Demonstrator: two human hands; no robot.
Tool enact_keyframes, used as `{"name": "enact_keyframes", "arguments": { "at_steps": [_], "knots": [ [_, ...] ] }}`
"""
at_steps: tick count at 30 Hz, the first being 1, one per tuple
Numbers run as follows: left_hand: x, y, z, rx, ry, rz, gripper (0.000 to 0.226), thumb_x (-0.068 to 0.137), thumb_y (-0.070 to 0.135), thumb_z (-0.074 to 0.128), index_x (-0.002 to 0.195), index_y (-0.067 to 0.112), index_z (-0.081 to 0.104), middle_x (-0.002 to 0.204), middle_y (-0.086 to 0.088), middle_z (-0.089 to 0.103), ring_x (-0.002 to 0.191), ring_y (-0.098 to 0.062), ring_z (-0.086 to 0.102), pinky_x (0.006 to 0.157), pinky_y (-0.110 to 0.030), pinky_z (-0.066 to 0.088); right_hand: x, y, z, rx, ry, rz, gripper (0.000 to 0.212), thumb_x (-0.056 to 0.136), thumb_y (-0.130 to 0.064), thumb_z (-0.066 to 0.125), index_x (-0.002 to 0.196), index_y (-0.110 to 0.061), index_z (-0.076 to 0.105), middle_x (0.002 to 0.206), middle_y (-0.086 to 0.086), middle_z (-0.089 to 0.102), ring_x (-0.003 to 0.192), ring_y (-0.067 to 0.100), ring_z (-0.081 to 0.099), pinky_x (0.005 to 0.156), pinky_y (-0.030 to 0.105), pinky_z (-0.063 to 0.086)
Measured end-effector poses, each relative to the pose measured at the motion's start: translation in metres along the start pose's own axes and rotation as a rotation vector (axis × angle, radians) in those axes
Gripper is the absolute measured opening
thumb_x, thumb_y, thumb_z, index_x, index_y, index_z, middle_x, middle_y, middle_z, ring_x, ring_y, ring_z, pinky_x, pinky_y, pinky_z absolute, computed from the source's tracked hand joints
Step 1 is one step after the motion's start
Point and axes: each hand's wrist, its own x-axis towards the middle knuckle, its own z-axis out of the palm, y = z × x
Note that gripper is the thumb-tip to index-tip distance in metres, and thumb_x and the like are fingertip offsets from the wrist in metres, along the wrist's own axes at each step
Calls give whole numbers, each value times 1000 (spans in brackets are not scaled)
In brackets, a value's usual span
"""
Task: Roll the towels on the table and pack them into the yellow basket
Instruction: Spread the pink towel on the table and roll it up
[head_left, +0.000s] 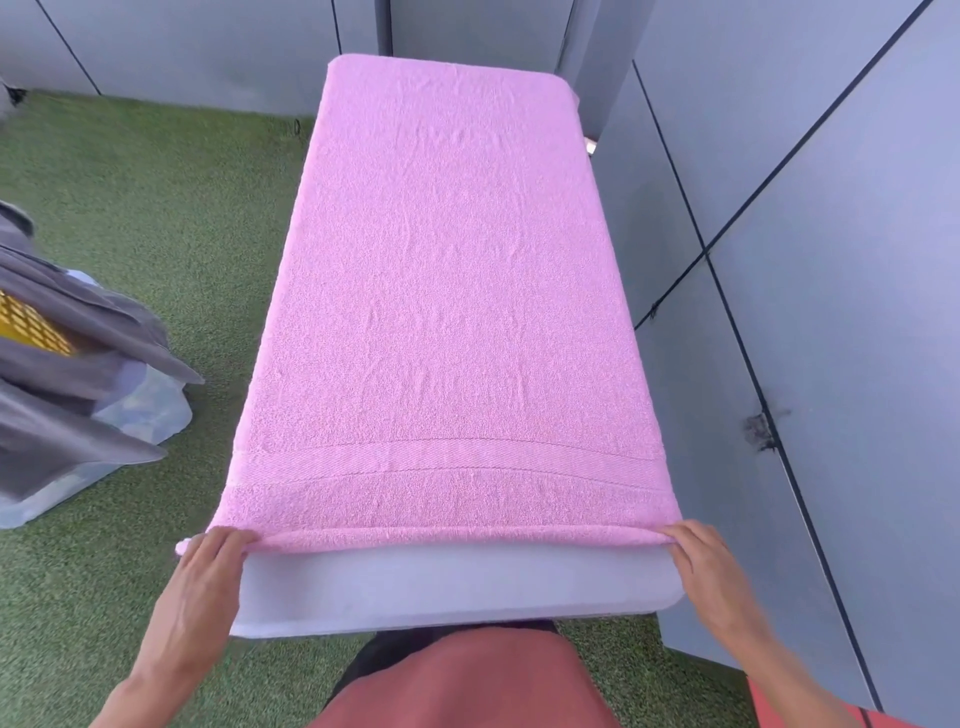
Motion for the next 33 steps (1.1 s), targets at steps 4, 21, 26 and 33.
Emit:
{"name": "enact_keyframes", "arguments": {
  "at_steps": [4,21,26,33],
  "knots": [
    [12,-16,-18,-179,-230,-118,22,85,-4,63,93,16,70,90,2,68,81,-18,62,67,-27,43,7,17,-19,56,-188,20,23,87,4,64,94,-16,72,87,-22,59,88,-6,52,76,10,38],
    [-10,-4,24,27,39,19,44,71,-12,69,108,6,55,111,-15,54,100,-39,52,82,-49,45,1,-17,5,39,52,138,25,82,-1,68,105,-8,66,104,0,55,102,24,50,93,31,40],
    [5,-11,33,-23,85,-35,47,70,-20,67,108,6,55,107,-12,55,96,-34,52,78,-50,49,4,-15,6,46,19,154,30,83,-2,65,113,-6,61,118,4,50,116,18,38,101,40,40],
    [8,-24,29,-4,71,-15,36,72,-20,67,99,4,66,95,-10,61,83,-36,59,72,-46,47,3,8,5,1,-48,64,25,91,5,53,111,-6,64,106,-2,57,105,18,45,90,26,35]
  ]
}}
